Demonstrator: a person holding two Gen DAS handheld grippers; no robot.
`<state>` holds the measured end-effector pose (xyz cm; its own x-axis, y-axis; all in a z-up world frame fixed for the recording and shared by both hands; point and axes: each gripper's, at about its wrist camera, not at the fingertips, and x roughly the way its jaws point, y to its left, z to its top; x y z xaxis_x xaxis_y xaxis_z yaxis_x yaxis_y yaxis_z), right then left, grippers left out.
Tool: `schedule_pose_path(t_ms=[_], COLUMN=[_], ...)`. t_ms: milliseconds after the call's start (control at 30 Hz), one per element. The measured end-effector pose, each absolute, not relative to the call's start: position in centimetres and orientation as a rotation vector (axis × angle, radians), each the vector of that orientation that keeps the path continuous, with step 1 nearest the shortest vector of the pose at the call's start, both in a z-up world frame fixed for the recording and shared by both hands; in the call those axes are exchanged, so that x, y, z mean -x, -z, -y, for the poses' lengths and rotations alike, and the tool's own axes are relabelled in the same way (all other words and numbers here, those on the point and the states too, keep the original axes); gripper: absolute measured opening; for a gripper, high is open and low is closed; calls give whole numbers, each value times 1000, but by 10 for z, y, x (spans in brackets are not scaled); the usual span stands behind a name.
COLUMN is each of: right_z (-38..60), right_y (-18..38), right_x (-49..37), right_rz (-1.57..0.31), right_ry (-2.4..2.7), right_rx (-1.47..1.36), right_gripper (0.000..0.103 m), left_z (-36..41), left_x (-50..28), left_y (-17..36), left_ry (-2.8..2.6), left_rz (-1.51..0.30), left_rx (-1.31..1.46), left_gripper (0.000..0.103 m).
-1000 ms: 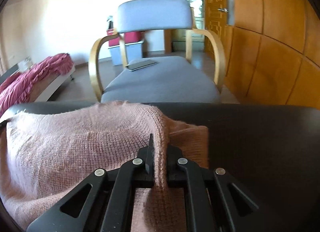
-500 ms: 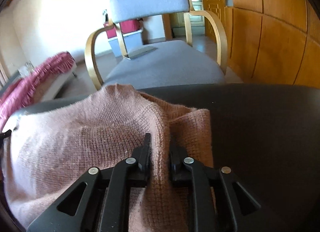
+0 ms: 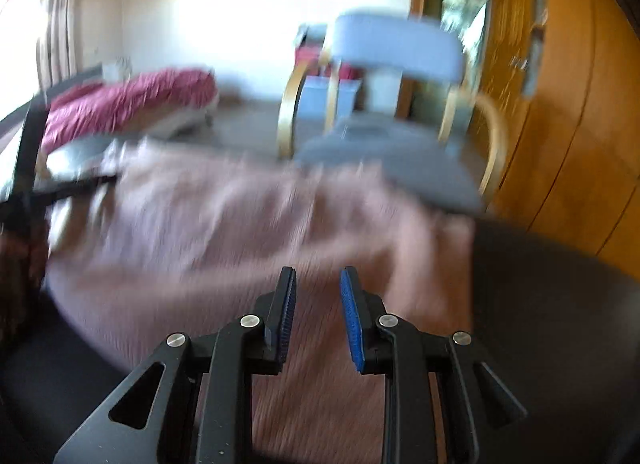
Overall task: Fold clothes
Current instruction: 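Release and press the folded sweater flat with both open grippers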
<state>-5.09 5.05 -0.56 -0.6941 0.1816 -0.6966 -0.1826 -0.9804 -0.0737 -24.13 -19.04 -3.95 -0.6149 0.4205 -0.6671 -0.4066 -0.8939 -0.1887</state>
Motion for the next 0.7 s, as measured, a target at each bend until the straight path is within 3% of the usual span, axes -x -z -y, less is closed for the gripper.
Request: schedule_pose_path(t_ms=[100,233,533,700], right_z=[-69,-100,-92,-90], right_y=[24,27,-7,-31], right_x=[37,3,3,64], right_rz=[18,-225,-206,-210], right_ry=[-2568,-2534,-2611,-2733], right_rx=[1188,1163,1034,960], right_gripper=[25,22,25,26], left_z=[212,223,223,227], left_x=[252,256,267,269], left_y=[47,49,52,52], left_ry=[-2433,-2402,-2376,-2369], left_rz=[179,288,326,336], left_rx=[1072,1080,1077,1075], left_gripper=[22,21,21,21])
